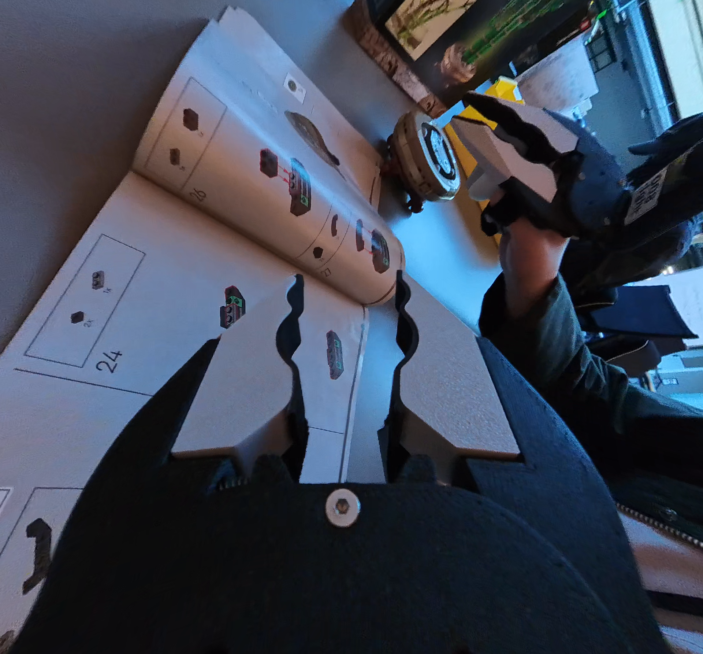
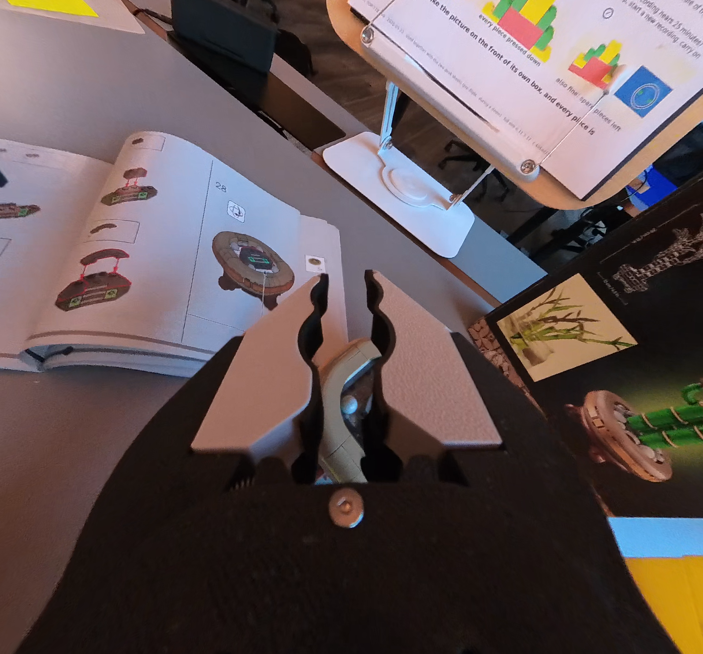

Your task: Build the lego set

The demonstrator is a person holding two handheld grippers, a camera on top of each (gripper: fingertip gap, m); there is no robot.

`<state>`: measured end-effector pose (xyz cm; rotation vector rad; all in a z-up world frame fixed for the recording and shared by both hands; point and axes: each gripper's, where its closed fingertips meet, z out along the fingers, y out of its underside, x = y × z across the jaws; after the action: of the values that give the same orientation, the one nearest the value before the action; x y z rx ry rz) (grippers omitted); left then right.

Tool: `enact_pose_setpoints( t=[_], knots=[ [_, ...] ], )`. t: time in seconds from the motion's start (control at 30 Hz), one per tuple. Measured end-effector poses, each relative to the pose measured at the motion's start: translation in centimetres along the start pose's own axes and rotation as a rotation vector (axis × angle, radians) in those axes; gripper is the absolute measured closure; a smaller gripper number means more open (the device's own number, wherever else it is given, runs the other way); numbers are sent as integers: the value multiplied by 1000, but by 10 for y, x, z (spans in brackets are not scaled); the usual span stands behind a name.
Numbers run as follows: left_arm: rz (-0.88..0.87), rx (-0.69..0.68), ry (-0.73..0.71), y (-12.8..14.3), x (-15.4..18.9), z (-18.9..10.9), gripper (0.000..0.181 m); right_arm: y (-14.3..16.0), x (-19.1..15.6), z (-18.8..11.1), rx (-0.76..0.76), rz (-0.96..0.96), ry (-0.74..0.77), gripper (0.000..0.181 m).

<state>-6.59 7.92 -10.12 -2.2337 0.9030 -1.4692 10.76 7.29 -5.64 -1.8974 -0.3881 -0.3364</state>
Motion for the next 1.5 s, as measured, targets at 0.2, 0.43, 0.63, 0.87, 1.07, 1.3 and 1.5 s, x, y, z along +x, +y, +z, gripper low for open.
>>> enact_pose_setpoints(
  t=[0.2, 0.43, 0.63, 0.87, 1.07, 1.3, 1.5],
  knots=[
    [35, -41, -79, 7, -11, 4, 134, 16, -59, -6, -84, -4, -412, 154],
    [80, -166, -226, 26, -33, 5, 133, 32, -95, -9, -128, -287, -478, 138],
    [105, -222, -289, 36, -37, 5, 142, 26, -87, -1, -82, -258, -415, 139],
    [118, -238, -317, 38, -41, 3, 153, 16, -84, 12, -21, -244, -300, 138],
    [106, -236, -309, 38, -41, 3, 155, 28, -77, -3, -93, -276, -379, 117],
    [103, -241, -304, 39, -41, 3, 155, 43, -79, 9, -134, -308, -358, 117],
    [98, -241, -299, 39, -40, 3, 154, 18, -79, 9, -29, -279, -294, 122]
  ],
)
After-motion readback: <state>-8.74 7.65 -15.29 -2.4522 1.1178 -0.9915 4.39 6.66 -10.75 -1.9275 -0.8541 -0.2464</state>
